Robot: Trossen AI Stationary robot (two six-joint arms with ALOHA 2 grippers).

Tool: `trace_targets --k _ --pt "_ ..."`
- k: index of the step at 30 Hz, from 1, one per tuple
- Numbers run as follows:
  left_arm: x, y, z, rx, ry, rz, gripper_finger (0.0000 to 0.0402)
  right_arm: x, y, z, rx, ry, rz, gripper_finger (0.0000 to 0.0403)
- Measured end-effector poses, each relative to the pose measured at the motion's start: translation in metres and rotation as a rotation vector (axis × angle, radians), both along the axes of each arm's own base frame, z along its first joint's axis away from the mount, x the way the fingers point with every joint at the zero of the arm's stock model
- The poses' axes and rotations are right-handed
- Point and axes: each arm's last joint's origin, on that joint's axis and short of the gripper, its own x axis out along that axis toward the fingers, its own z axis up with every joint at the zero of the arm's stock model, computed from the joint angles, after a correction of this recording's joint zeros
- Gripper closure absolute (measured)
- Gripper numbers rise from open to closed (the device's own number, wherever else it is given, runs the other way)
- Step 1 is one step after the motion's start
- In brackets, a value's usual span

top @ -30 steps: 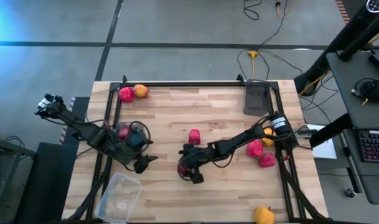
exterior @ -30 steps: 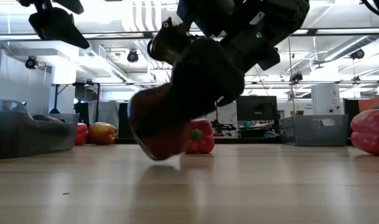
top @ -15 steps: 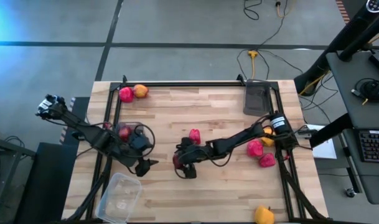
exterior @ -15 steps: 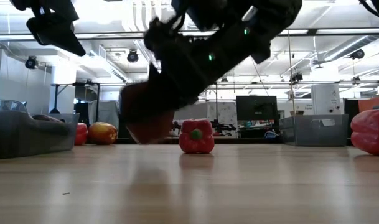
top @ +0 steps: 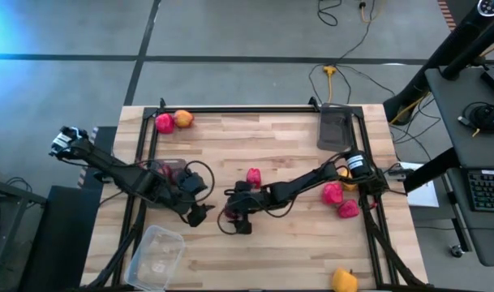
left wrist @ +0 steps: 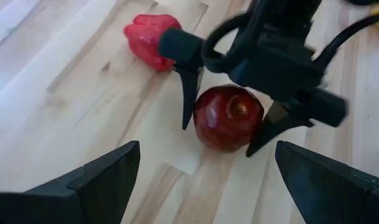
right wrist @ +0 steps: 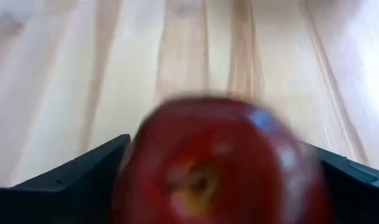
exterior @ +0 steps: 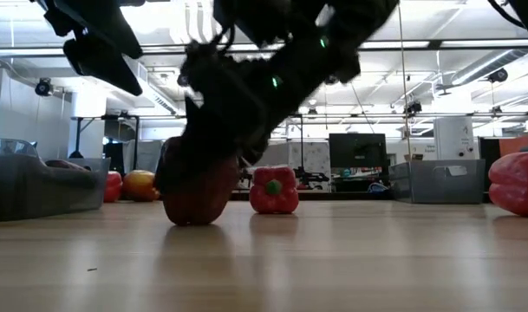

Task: Sort produce into baskets
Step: Put the red apple into the left black transparent bin

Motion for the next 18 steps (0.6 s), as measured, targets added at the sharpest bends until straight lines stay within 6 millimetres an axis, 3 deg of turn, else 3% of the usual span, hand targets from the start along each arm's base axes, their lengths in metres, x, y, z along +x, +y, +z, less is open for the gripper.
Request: trace_targets --k 9,18 --pt "0.03 -0.015 -0.03 0.068 0.023 -0.068 0.0044 -0.006 0.004 0.016 -0.007 0.237 0.015 0.0019" --pt "0.063 -0.03 -0.059 0.135 -0.02 -0.207 0.0044 -0.017 0.004 0.037 0.015 0.33 -0.029 0.0019"
